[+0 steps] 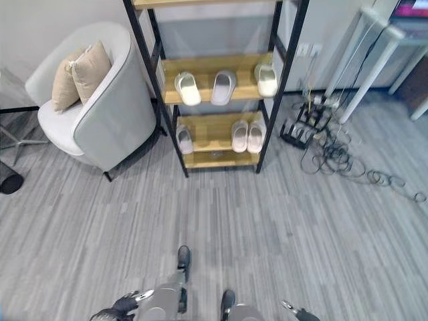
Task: Arrange the slippers neatly on the shoe rack.
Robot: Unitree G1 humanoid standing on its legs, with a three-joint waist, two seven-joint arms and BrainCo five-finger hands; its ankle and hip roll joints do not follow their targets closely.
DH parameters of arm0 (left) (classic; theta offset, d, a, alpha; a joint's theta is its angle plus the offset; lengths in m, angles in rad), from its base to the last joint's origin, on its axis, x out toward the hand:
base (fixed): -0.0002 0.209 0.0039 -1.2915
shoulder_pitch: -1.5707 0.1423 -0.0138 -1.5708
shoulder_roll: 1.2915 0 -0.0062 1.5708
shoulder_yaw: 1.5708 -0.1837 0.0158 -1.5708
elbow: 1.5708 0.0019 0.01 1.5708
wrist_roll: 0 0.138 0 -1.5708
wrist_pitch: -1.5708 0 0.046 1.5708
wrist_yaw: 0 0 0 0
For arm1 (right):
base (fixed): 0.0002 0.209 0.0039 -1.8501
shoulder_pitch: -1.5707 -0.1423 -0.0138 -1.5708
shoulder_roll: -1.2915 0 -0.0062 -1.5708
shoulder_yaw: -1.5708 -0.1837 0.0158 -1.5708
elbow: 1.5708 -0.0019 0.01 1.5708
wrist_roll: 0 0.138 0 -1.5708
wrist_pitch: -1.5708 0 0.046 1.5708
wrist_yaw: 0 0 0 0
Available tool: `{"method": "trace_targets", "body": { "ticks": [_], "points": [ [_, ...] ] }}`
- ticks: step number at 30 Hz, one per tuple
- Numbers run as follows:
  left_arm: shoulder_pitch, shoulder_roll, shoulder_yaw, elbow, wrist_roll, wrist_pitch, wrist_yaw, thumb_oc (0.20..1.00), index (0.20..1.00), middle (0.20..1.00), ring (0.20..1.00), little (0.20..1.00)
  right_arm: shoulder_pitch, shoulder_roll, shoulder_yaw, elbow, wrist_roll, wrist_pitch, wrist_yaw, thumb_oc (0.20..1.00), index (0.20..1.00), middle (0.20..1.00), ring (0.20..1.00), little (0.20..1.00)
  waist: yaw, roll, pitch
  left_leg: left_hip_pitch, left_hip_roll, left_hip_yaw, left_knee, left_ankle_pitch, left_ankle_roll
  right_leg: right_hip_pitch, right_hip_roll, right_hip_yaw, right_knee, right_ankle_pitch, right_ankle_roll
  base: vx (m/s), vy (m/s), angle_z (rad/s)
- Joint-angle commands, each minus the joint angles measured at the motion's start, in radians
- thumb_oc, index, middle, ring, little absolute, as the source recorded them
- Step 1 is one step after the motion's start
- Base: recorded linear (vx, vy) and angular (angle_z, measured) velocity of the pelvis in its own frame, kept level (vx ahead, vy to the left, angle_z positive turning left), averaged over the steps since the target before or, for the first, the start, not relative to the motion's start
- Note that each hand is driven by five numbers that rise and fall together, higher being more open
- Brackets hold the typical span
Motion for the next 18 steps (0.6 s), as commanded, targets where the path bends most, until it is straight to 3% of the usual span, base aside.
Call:
{"method": "trace_targets", "body": {
  "ticks": [1,4,5,7,10,11,12,13,14,16,18],
  "points": [
    [0.016,0.046,0.003,-0.060,0.074,-0.018,0.035,1.000,1.000,1.000,1.000,1.000,0.059,-0.017,0.049,-0.042,-0.024,0.008,0.003,1.000,1.000,1.000,1.000,1.000,-0.026,-0.045,-0.017,0.018,-0.069,0.025,0.080,-0.047,0.135,0.103,-0.091,0.003,0.158,0.087,0.221,0.30,0.205,-0.28],
    [-0.023,0.086,0.029,-0.105,0.021,-0.025,0.068,1.000,1.000,1.000,1.000,1.000,0.050,-0.018,0.090,-0.117,-0.074,-0.007,-0.011,1.000,1.000,1.000,1.000,1.000,-0.032,-0.034,0.007,0.109,-0.076,0.024,0.073,-0.093,0.177,0.017,-0.137,-0.029,0.411,0.261,0.252,0.25,0.138,0.13],
    [-0.023,0.086,0.030,-0.105,0.021,-0.025,0.068,1.000,1.000,1.000,1.000,1.000,0.050,-0.018,0.090,-0.117,-0.074,-0.006,-0.011,1.000,1.000,1.000,1.000,1.000,-0.031,-0.036,0.009,0.111,-0.078,0.025,0.073,-0.094,0.177,0.017,-0.139,-0.027,0.414,0.258,0.253,0.33,0.120,0.15],
    [-0.055,0.115,0.027,-0.125,0.014,-0.026,0.076,1.000,1.000,1.000,1.000,1.000,0.049,-0.018,0.118,-0.130,-0.124,-0.008,-0.015,1.000,1.000,1.000,1.000,1.000,-0.052,-0.005,0.027,0.202,-0.068,0.006,0.031,-0.114,0.188,-0.086,-0.165,-0.082,0.513,0.236,0.230,0.41,0.081,0.12],
    [-0.074,0.125,0.015,-0.141,0.024,-0.036,0.081,1.000,1.000,1.000,1.000,1.000,0.058,-0.031,0.124,-0.136,-0.137,-0.007,-0.012,1.000,1.000,1.000,1.000,1.000,-0.083,-0.001,0.024,0.287,-0.063,-0.023,-0.011,-0.146,0.169,-0.147,-0.159,-0.124,0.313,0.144,0.204,0.42,-0.085,0.21],
    [-0.076,0.122,0.012,-0.143,0.025,-0.039,0.082,1.000,1.000,1.000,1.000,1.000,0.060,-0.033,0.127,-0.133,-0.138,-0.006,-0.010,1.000,1.000,1.000,1.000,1.000,-0.095,-0.004,0.027,0.308,-0.064,-0.034,-0.016,-0.158,0.161,-0.152,-0.152,-0.118,0.230,0.143,0.206,0.27,-0.109,0.12],
    [-0.075,0.122,0.012,-0.143,0.025,-0.039,0.082,1.000,1.000,1.000,1.000,1.000,0.060,-0.033,0.127,-0.133,-0.138,-0.006,-0.010,1.000,1.000,1.000,1.000,1.000,-0.096,-0.002,0.030,0.313,-0.061,-0.035,-0.017,-0.159,0.160,-0.145,-0.150,-0.120,0.226,0.144,0.205,0.41,-0.192,0.23],
    [-0.083,0.112,0.010,-0.143,0.020,-0.045,0.085,1.000,1.000,1.000,1.000,1.000,0.071,-0.037,0.125,-0.108,-0.148,-0.002,-0.009,1.000,1.000,1.000,1.000,1.000,-0.118,-0.005,0.032,0.367,-0.051,-0.050,-0.037,-0.184,0.141,-0.178,-0.120,-0.068,0.062,0.174,0.221,0.39,-0.202,0.26],
    [-0.085,0.104,0.009,-0.144,0.025,-0.049,0.086,1.000,1.000,1.000,1.000,1.000,0.077,-0.036,0.122,-0.093,-0.155,0.003,-0.007,1.000,1.000,1.000,1.000,1.000,-0.125,-0.005,0.031,0.381,-0.049,-0.055,-0.041,-0.193,0.134,-0.192,-0.118,-0.060,0.009,0.194,0.232,0.48,-0.255,0.57],
    [-0.082,0.086,-0.010,-0.142,0.047,-0.049,0.088,1.000,1.000,1.000,1.000,1.000,0.107,-0.039,0.111,-0.052,-0.154,0.011,0.000,1.000,1.000,1.000,1.000,1.000,-0.141,-0.003,0.016,0.408,-0.036,-0.074,-0.014,-0.217,0.117,-0.175,-0.100,-0.028,-0.030,0.207,0.223,0.35,-0.295,0.72],
    [-0.070,0.072,-0.007,-0.143,0.035,-0.052,0.086,1.000,1.000,1.000,1.000,1.000,0.127,-0.033,0.102,-0.032,-0.143,0.011,0.004,1.000,1.000,1.000,1.000,1.000,-0.143,0.003,0.011,0.375,-0.017,-0.083,0.095,-0.187,0.091,-0.157,-0.077,-0.008,-0.009,0.186,0.198,0.22,-0.259,0.83]
  ]
}}
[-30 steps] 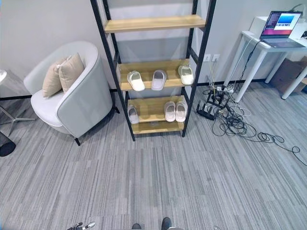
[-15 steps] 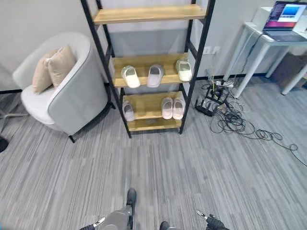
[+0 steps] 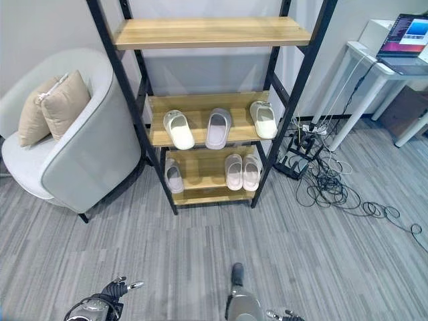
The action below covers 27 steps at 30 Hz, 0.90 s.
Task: Arrange the slippers neatly on the shoe rack.
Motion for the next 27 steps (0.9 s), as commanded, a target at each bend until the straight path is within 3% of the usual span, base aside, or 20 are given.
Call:
{"method": "trace_targets", "body": {
  "ticks": [1,3,5,6,7,8,9,10,11,12,13,16,20,22,26,27],
  "points": [
    [0.014,-0.001,0.031,-0.059,0.012,-0.026,-0.004,1.000,1.000,1.000,1.000,1.000,0.004,-0.025,0.022,0.019,0.028,-0.012,0.007,1.000,1.000,1.000,1.000,1.000,0.010,0.024,0.012,-0.214,-0.004,-0.059,0.313,0.049,-0.035,0.088,0.033,0.039,0.027,-0.074,0.002,0.09,-0.233,0.71],
    [0.027,-0.023,0.050,-0.061,-0.035,-0.021,-0.005,1.000,1.000,1.000,1.000,1.000,-0.001,-0.021,0.031,0.013,0.032,-0.014,0.009,1.000,1.000,1.000,1.000,1.000,0.029,0.003,0.039,-0.349,0.008,-0.055,0.548,0.130,-0.047,0.130,0.034,0.025,0.030,-0.103,-0.036,0.04,-0.187,0.17],
    [0.025,-0.031,0.053,-0.060,-0.039,-0.017,-0.002,1.000,1.000,1.000,1.000,1.000,-0.008,-0.024,0.027,0.017,0.036,-0.009,0.004,1.000,1.000,1.000,1.000,1.000,0.036,-0.010,0.049,-0.388,0.022,-0.031,0.612,0.139,-0.040,0.153,0.036,0.014,0.020,-0.114,-0.050,0.06,-0.139,-0.20],
    [0.028,-0.037,0.055,-0.053,-0.040,-0.019,0.003,1.000,1.000,1.000,1.000,1.000,-0.014,-0.031,0.020,0.022,0.052,-0.010,-0.002,1.000,1.000,1.000,1.000,1.000,0.047,-0.023,0.054,-0.414,0.059,0.033,0.606,0.134,-0.033,0.194,0.037,-0.007,0.000,-0.133,-0.057,0.17,-0.157,-0.06],
    [0.033,-0.039,0.065,-0.045,-0.047,-0.018,0.003,1.000,1.000,1.000,1.000,1.000,-0.016,-0.034,0.018,0.017,0.060,-0.014,0.000,1.000,1.000,1.000,1.000,1.000,0.054,-0.027,0.050,-0.422,0.071,0.055,0.560,0.128,-0.034,0.209,0.035,-0.015,-0.011,-0.141,-0.054,0.31,-0.052,0.00],
    [0.051,-0.039,0.089,-0.026,-0.056,-0.014,0.003,1.000,1.000,1.000,1.000,1.000,-0.029,-0.037,0.021,0.005,0.054,-0.020,-0.008,1.000,1.000,1.000,1.000,1.000,0.072,-0.034,0.038,-0.415,0.086,0.069,0.423,0.102,-0.038,0.237,0.028,-0.028,-0.029,-0.155,-0.041,0.30,0.074,0.06],
    [0.058,-0.037,0.099,-0.007,-0.052,-0.012,0.005,1.000,1.000,1.000,1.000,1.000,-0.039,-0.038,0.029,-0.005,0.045,-0.022,-0.010,1.000,1.000,1.000,1.000,1.000,0.082,-0.034,0.034,-0.416,0.099,0.067,0.332,0.117,-0.049,0.256,0.025,-0.036,-0.035,-0.167,-0.035,0.24,0.081,0.00],
    [0.058,-0.037,0.100,-0.007,-0.052,-0.012,0.005,1.000,1.000,1.000,1.000,1.000,-0.039,-0.038,0.029,-0.005,0.045,-0.022,-0.010,1.000,1.000,1.000,1.000,1.000,0.082,-0.034,0.035,-0.415,0.099,0.067,0.331,0.117,-0.049,0.257,0.025,-0.036,-0.036,-0.167,-0.035,0.24,0.148,0.04],
    [0.067,-0.031,0.103,0.018,-0.043,-0.006,0.005,1.000,1.000,1.000,1.000,1.000,-0.050,-0.041,0.038,-0.019,0.032,-0.025,-0.013,1.000,1.000,1.000,1.000,1.000,0.100,-0.022,0.025,-0.436,0.129,0.035,0.204,0.199,-0.073,0.286,0.036,-0.043,-0.039,-0.188,-0.032,0.16,0.100,0.12],
    [0.068,-0.031,0.103,0.018,-0.043,-0.006,0.005,1.000,1.000,1.000,1.000,1.000,-0.050,-0.041,0.038,-0.019,0.032,-0.025,-0.013,1.000,1.000,1.000,1.000,1.000,0.098,-0.023,0.027,-0.432,0.128,0.033,0.199,0.202,-0.073,0.289,0.036,-0.046,-0.039,-0.189,-0.032,0.31,0.202,0.18],
    [0.075,-0.023,0.109,0.048,-0.026,0.004,-0.002,1.000,1.000,1.000,1.000,1.000,-0.055,-0.038,0.045,-0.035,0.019,-0.027,-0.010,1.000,1.000,1.000,1.000,1.000,0.110,-0.026,0.024,-0.458,0.135,0.017,0.159,0.244,-0.086,0.321,0.038,-0.045,-0.044,-0.201,-0.030,0.23,0.162,0.22],
    [0.109,-0.009,0.134,0.094,0.031,0.029,-0.011,1.000,1.000,1.000,1.000,1.000,-0.063,-0.031,0.059,-0.051,-0.028,-0.022,-0.010,1.000,1.000,1.000,1.000,1.000,0.120,-0.028,-0.007,-0.407,0.129,0.030,0.103,0.234,-0.089,0.343,0.029,-0.045,-0.047,-0.204,-0.016,0.28,0.225,0.09],
    [0.107,0.011,0.134,0.102,0.066,0.036,-0.004,1.000,1.000,1.000,1.000,1.000,-0.079,-0.028,0.073,-0.065,-0.062,-0.020,-0.016,1.000,1.000,1.000,1.000,1.000,0.130,-0.044,-0.021,-0.388,0.099,0.017,0.126,0.199,-0.075,0.354,-0.003,-0.038,-0.038,-0.194,0.004,0.19,0.197,-0.16],
    [0.088,0.028,0.116,0.080,0.078,0.033,0.004,1.000,1.000,1.000,1.000,1.000,-0.105,-0.014,0.096,-0.105,-0.068,-0.023,-0.021,1.000,1.000,1.000,1.000,1.000,0.140,-0.061,-0.025,-0.389,0.066,0.030,0.166,0.149,-0.048,0.344,-0.039,-0.021,-0.028,-0.174,0.027,0.17,0.284,-0.23],
    [0.058,0.032,0.084,0.051,0.097,0.026,0.018,1.000,1.000,1.000,1.000,1.000,-0.127,-0.005,0.118,-0.136,-0.086,-0.026,-0.032,1.000,1.000,1.000,1.000,1.000,0.142,-0.065,-0.033,-0.386,0.038,0.034,0.166,0.122,-0.025,0.326,-0.063,-0.011,-0.012,-0.158,0.047,0.07,0.220,-0.03],
    [0.038,0.026,0.053,0.022,0.110,0.019,0.024,1.000,1.000,1.000,1.000,1.000,-0.142,-0.003,0.123,-0.161,-0.095,-0.029,-0.043,1.000,1.000,1.000,1.000,1.000,0.135,-0.060,-0.034,-0.374,0.013,0.037,0.157,0.108,-0.004,0.301,-0.082,-0.005,0.056,-0.141,0.059,0.05,0.226,0.07]
  ]
}}
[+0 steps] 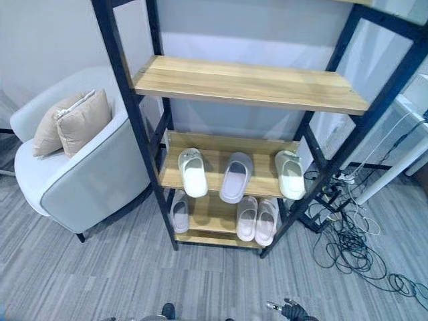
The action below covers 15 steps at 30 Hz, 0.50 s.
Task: Arrange the slippers neatly on the shoe rack.
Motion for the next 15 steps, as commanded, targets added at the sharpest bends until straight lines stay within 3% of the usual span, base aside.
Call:
{"method": "trace_targets", "body": {
  "ticks": [1,2,3,6,7,8,9,12,13,15],
  "points": [
    [-0.045,0.015,-0.018,-0.052,0.035,-0.025,0.029,1.000,1.000,1.000,1.000,1.000,-0.072,0.005,0.055,-0.060,-0.031,-0.023,-0.035,1.000,1.000,1.000,1.000,1.000,-0.006,-0.054,0.031,-0.078,-0.005,-0.037,0.141,-0.128,0.018,-0.012,-0.109,0.040,0.172,0.019,0.097,0.05,0.227,0.10],
    [-0.045,0.015,-0.018,-0.052,0.035,-0.025,0.029,1.000,1.000,1.000,1.000,1.000,-0.072,0.005,0.055,-0.061,-0.032,-0.023,-0.035,1.000,1.000,1.000,1.000,1.000,-0.006,-0.055,0.031,-0.078,-0.005,-0.036,0.141,-0.128,0.019,-0.014,-0.110,0.041,0.173,0.018,0.098,0.04,0.183,-0.01],
    [-0.061,0.040,-0.015,-0.102,0.018,-0.023,0.015,1.000,1.000,1.000,1.000,1.000,-0.047,-0.081,0.023,-0.295,-0.064,-0.012,-0.036,1.000,1.000,1.000,1.000,1.000,-0.028,-0.051,0.044,-0.063,-0.016,-0.038,0.137,-0.132,0.032,-0.053,-0.117,0.061,0.271,0.061,0.102,0.03,0.151,0.01],
    [-0.045,0.050,0.015,-0.129,-0.005,-0.030,0.008,1.000,1.000,1.000,1.000,1.000,0.057,-0.131,0.013,-0.595,-0.123,-0.030,-0.030,1.000,1.000,1.000,1.000,1.000,-0.063,-0.035,0.067,-0.023,-0.019,-0.035,0.115,-0.142,0.039,-0.123,-0.095,0.078,0.284,0.044,0.085,0.04,0.100,0.03],
    [-0.044,0.049,0.014,-0.129,-0.005,-0.030,0.008,1.000,1.000,1.000,1.000,1.000,0.063,-0.132,0.011,-0.602,-0.124,-0.025,-0.029,1.000,1.000,1.000,1.000,1.000,-0.062,-0.034,0.068,-0.018,-0.019,-0.035,0.113,-0.143,0.038,-0.119,-0.094,0.077,0.285,0.043,0.084,0.09,0.006,-0.07],
    [-0.030,0.047,0.023,-0.124,0.003,-0.035,0.002,1.000,1.000,1.000,1.000,1.000,0.107,-0.133,0.017,-0.699,-0.180,-0.053,-0.026,1.000,1.000,1.000,1.000,1.000,-0.090,-0.029,0.077,0.001,-0.021,-0.023,0.108,-0.155,0.037,-0.141,-0.064,0.094,0.218,0.024,0.079,0.08,-0.033,-0.04],
    [-0.016,0.038,0.035,-0.122,0.006,-0.038,0.000,1.000,1.000,1.000,1.000,1.000,0.134,-0.152,-0.025,-0.641,-0.200,-0.058,-0.032,1.000,1.000,1.000,1.000,1.000,-0.098,-0.029,0.081,0.003,-0.017,-0.032,0.117,-0.156,0.034,-0.146,-0.064,0.111,0.204,0.035,0.098,0.08,-0.030,-0.03],
    [-0.009,0.035,0.027,-0.116,0.057,-0.034,0.001,1.000,1.000,1.000,1.000,1.000,0.102,-0.216,-0.043,-0.725,-0.295,-0.060,-0.071,1.000,1.000,1.000,1.000,1.000,-0.097,-0.034,0.081,0.001,-0.024,-0.047,0.134,-0.164,0.030,-0.112,-0.052,0.133,0.138,0.020,0.094,0.10,-0.063,0.06],
    [0.027,0.008,0.040,-0.073,0.126,-0.022,-0.010,1.000,1.000,1.000,1.000,1.000,0.111,-0.301,-0.088,-0.931,-0.451,-0.075,-0.090,1.000,1.000,1.000,1.000,1.000,-0.097,-0.025,0.052,0.031,-0.017,-0.035,0.095,-0.159,0.026,-0.074,-0.045,0.133,0.074,0.016,0.091,0.17,-0.013,0.24],
    [0.046,-0.018,0.047,-0.050,0.147,-0.029,-0.008,1.000,1.000,1.000,1.000,1.000,0.147,-0.317,-0.134,-1.074,-0.474,-0.091,-0.084,1.000,1.000,1.000,1.000,1.000,-0.094,-0.017,0.025,0.057,-0.004,-0.029,0.044,-0.143,0.015,-0.039,-0.038,0.112,0.007,0.022,0.089,0.19,-0.034,0.02]
  ]
}}
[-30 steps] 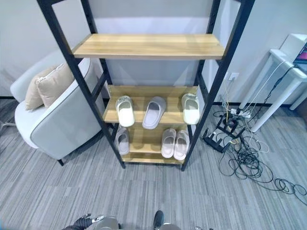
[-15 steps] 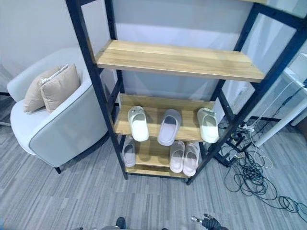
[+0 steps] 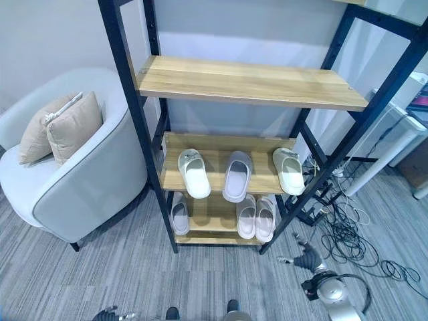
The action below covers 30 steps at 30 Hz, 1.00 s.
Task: Arrange the slippers neatly on the shoe rack.
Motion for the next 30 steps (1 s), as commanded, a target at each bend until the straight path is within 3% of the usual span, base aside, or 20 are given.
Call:
{"method": "trace_targets", "body": {
  "ticks": [1,3,8,13,22,30],
  "points": [
    [-0.082,0.015,0.000,0.000,0.063,-0.005,-0.012,1.000,1.000,1.000,1.000,1.000,-0.071,0.035,-0.009,-0.042,-0.059,-0.077,-0.019,1.000,1.000,1.000,1.000,1.000,0.016,-0.011,-0.021,-0.044,0.059,-0.035,0.047,-0.098,-0.032,-0.035,0.012,-0.032,0.063,-0.071,-0.006,0.12,-0.045,-0.17],
    [-0.080,0.004,-0.018,-0.014,0.073,-0.008,-0.015,1.000,1.000,1.000,1.000,1.000,-0.091,0.034,-0.029,-0.084,-0.068,-0.083,-0.036,1.000,1.000,1.000,1.000,1.000,0.025,-0.012,-0.025,-0.035,0.063,-0.036,0.028,-0.093,-0.035,-0.017,0.013,-0.047,0.035,-0.067,-0.004,0.07,-0.028,0.07],
    [-0.083,0.003,-0.087,-0.053,0.107,-0.020,-0.014,1.000,1.000,1.000,1.000,1.000,-0.318,-0.029,0.077,0.065,-0.162,-0.089,-0.128,1.000,1.000,1.000,1.000,1.000,0.066,-0.016,-0.018,-0.038,0.062,-0.059,0.019,-0.096,-0.035,0.000,0.013,-0.069,0.026,-0.077,-0.007,0.05,-0.001,0.08],
    [-0.120,-0.001,-0.184,-0.046,0.149,-0.018,-0.001,1.000,1.000,1.000,1.000,1.000,-0.569,-0.032,0.209,0.350,-0.134,-0.060,-0.209,1.000,1.000,1.000,1.000,1.000,0.114,-0.017,0.024,-0.078,0.058,-0.083,0.026,-0.088,-0.035,-0.022,0.011,-0.084,0.032,-0.081,-0.009,-0.05,0.005,0.09],
    [-0.244,0.006,-0.284,-0.064,0.101,-0.034,0.041,1.000,1.000,1.000,1.000,1.000,-0.972,-0.042,0.372,0.630,-0.031,-0.046,-0.287,1.000,1.000,1.000,1.000,1.000,0.152,-0.017,0.144,-0.276,0.047,-0.115,0.110,-0.064,-0.040,-0.172,-0.004,-0.087,0.073,-0.057,-0.017,-0.12,0.005,0.08],
    [-0.294,0.024,-0.317,-0.119,0.028,-0.056,0.066,1.000,1.000,1.000,1.000,1.000,-1.177,-0.112,0.423,0.764,0.031,-0.058,-0.351,1.000,1.000,1.000,1.000,1.000,0.168,0.017,0.201,-0.405,0.034,-0.136,0.170,-0.058,-0.046,-0.275,-0.017,-0.087,0.121,-0.056,-0.022,-0.03,0.013,0.09]
  ]
}}
